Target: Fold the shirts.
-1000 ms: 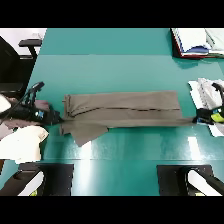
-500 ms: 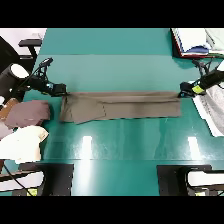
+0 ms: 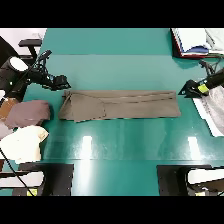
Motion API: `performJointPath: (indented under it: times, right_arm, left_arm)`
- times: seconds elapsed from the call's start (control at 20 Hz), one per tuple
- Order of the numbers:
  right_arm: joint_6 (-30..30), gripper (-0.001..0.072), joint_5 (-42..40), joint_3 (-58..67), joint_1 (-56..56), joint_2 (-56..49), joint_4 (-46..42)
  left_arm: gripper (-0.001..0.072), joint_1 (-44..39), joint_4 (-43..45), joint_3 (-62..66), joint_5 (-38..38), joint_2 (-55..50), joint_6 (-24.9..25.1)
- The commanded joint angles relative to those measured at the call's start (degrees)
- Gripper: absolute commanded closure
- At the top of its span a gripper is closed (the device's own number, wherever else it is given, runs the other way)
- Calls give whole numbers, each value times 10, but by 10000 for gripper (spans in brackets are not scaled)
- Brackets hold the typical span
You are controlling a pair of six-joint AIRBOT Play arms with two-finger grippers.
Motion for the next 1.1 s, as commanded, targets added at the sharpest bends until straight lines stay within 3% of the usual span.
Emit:
performJointPath:
  times: [0.0,0.15,0.3,0.35,0.45,0.5,0.55,0.8,1.05]
  right_arm:
    - [-30,191,-14,-67,-60,5,65]
    - [-45,191,-21,-109,-81,-21,124]
    - [-45,207,-26,-119,-53,-46,129]
    - [-47,271,-35,-119,-36,-50,129]
    - [-61,588,-55,-116,-9,-50,128]
    - [-68,665,-54,-108,0,-50,127]
    - [-70,691,-43,-93,5,-47,127]
    - [-62,691,19,15,40,30,129]
    - [-19,691,0,115,117,115,129]
  left_arm:
    - [685,0,-68,4,5,-1,1]
    - [685,-24,-99,4,27,-3,-1]
    - [686,-92,-95,3,73,-7,-3]
    - [686,-116,-96,4,89,-13,-4]
    - [686,-163,-96,6,120,-33,-17]
    - [686,-184,-96,11,133,-46,-19]
    - [686,-203,-96,22,137,-63,-19]
    - [686,-291,-97,119,131,-167,-35]
    - [686,-328,-95,194,92,-248,-38]
